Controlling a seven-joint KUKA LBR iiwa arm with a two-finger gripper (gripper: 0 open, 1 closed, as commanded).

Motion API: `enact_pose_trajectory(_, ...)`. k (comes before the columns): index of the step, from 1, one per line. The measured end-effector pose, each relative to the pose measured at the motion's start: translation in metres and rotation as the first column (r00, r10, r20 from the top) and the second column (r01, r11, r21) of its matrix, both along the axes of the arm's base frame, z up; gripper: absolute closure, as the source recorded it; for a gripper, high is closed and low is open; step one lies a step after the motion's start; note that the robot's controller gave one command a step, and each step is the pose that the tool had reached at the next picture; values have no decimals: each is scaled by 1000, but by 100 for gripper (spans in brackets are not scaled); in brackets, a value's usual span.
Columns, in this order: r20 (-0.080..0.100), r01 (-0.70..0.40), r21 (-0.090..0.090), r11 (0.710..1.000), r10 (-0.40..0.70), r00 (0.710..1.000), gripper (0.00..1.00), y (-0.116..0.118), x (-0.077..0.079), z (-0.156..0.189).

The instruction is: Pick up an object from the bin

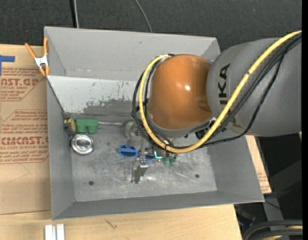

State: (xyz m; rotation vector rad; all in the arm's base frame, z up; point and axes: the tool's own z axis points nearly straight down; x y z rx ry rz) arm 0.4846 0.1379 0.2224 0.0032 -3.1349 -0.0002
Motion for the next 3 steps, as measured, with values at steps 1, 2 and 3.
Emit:
enact_pose_trajectory(1,14,357,6,934,-357,934,0,-28,56,-150)
enact_pose_trajectory(2,8,354,7,935,-354,935,100,-26,55,-147)
enact_pose_trajectory(3,14,340,5,940,-340,940,100,-27,56,-18)
